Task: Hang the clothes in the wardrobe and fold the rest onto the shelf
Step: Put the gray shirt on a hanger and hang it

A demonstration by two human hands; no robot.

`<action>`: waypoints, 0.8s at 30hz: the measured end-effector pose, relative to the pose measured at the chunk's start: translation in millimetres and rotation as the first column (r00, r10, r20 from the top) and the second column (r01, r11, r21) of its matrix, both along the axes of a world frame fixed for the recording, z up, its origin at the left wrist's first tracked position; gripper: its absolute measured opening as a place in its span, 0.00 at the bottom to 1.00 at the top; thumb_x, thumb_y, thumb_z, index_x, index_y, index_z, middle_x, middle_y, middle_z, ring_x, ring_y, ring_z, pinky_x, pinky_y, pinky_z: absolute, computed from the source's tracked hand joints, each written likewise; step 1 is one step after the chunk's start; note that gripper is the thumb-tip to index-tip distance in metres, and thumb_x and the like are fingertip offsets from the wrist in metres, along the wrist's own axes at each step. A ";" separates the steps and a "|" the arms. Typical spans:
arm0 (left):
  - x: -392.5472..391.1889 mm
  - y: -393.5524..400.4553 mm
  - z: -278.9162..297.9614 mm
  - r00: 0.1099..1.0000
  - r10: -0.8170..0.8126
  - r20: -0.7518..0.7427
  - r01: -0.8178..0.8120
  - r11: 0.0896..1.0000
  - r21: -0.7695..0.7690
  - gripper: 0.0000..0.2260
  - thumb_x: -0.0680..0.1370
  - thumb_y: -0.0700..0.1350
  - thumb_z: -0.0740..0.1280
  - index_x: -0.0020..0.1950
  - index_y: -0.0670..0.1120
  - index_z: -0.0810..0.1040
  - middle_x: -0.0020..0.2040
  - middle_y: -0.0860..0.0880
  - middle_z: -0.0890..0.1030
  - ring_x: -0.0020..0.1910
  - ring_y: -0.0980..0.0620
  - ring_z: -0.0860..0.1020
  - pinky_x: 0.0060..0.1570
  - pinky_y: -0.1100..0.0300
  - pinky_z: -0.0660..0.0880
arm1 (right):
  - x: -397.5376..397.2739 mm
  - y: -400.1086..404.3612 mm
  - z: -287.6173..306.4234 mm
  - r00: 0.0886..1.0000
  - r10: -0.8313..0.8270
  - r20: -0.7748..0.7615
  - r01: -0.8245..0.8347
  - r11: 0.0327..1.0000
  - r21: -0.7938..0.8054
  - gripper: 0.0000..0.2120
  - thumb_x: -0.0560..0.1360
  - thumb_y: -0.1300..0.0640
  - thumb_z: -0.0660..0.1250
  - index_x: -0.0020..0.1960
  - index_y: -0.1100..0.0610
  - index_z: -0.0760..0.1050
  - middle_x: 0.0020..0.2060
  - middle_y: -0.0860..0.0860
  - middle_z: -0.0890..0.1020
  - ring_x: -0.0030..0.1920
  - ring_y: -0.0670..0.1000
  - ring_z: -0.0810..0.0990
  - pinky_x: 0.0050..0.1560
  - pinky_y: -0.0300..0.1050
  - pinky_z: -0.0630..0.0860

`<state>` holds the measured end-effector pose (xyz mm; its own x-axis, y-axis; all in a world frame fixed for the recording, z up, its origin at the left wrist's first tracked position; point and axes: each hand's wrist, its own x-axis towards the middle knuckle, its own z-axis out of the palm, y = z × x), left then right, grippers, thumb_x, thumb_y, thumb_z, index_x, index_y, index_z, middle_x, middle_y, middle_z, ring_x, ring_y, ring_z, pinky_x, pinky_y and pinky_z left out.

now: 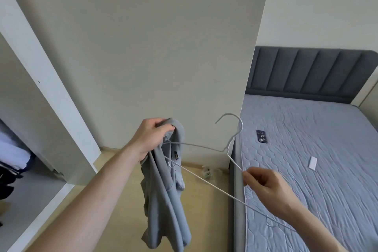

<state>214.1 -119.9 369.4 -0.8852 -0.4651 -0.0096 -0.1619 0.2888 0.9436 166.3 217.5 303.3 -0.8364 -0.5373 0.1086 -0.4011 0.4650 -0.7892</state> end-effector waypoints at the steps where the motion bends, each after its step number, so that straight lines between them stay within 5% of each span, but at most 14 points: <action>1: 3.0 6.4 6.8 0.999 -0.035 -0.028 0.036 0.999 0.038 0.06 0.77 0.42 0.70 0.43 0.41 0.84 0.38 0.47 0.79 0.40 0.51 0.76 0.46 0.56 0.71 | 2.2 -4.4 -3.0 1.000 -0.003 -0.013 0.003 1.000 -0.008 0.15 0.82 0.54 0.65 0.37 0.55 0.76 0.25 0.45 0.63 0.26 0.45 0.60 0.29 0.37 0.58; 8: 27.2 54.2 36.0 0.930 -0.339 -0.143 0.340 0.940 -0.020 0.09 0.77 0.48 0.68 0.49 0.44 0.84 0.43 0.47 0.83 0.44 0.54 0.79 0.49 0.57 0.74 | 18.7 -41.3 -25.0 0.991 -0.133 -0.003 0.131 0.979 -0.155 0.22 0.82 0.52 0.65 0.33 0.56 0.63 0.27 0.45 0.61 0.30 0.45 0.60 0.31 0.41 0.58; 11: 43.1 63.5 33.0 0.873 -0.481 -0.079 0.473 0.876 -0.094 0.09 0.78 0.52 0.69 0.52 0.49 0.84 0.43 0.44 0.83 0.42 0.54 0.78 0.45 0.56 0.74 | 23.3 -45.8 -26.4 0.971 -0.229 0.075 0.241 0.925 -0.293 0.25 0.81 0.48 0.67 0.31 0.52 0.59 0.26 0.43 0.60 0.29 0.45 0.59 0.30 0.39 0.57; 14: 55.1 65.8 17.5 0.833 -0.545 0.095 0.543 0.773 -0.327 0.07 0.80 0.55 0.68 0.57 0.58 0.81 0.47 0.56 0.83 0.45 0.59 0.81 0.48 0.52 0.80 | 25.0 -46.9 -22.0 0.954 -0.284 0.092 0.297 0.870 -0.393 0.27 0.77 0.44 0.68 0.29 0.52 0.58 0.25 0.44 0.60 0.28 0.44 0.59 0.29 0.38 0.57; 19: 64.7 48.7 6.0 0.801 -0.511 0.313 0.598 0.652 -0.466 0.22 0.71 0.72 0.68 0.64 0.73 0.73 0.63 0.75 0.70 0.62 0.69 0.72 0.64 0.56 0.74 | 20.2 -46.8 -16.5 0.957 -0.284 0.059 0.279 0.844 -0.457 0.33 0.76 0.39 0.70 0.31 0.62 0.59 0.26 0.51 0.60 0.29 0.49 0.60 0.31 0.46 0.58; 24: 46.1 37.3 34.4 0.919 -0.348 -0.184 0.148 0.739 -0.657 0.08 0.74 0.64 0.69 0.48 0.63 0.83 0.64 0.67 0.69 0.70 0.63 0.67 0.65 0.59 0.66 | 18.2 -47.7 -10.4 0.967 -0.253 0.022 0.233 0.847 -0.477 0.30 0.75 0.39 0.68 0.30 0.59 0.61 0.25 0.51 0.61 0.28 0.48 0.60 0.30 0.43 0.59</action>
<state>260.2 -82.6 403.9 -0.8864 -0.0413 0.4611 0.2378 0.8140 0.5300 184.5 169.7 292.9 -0.9228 -0.1927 0.3336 -0.3606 0.1272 -0.9240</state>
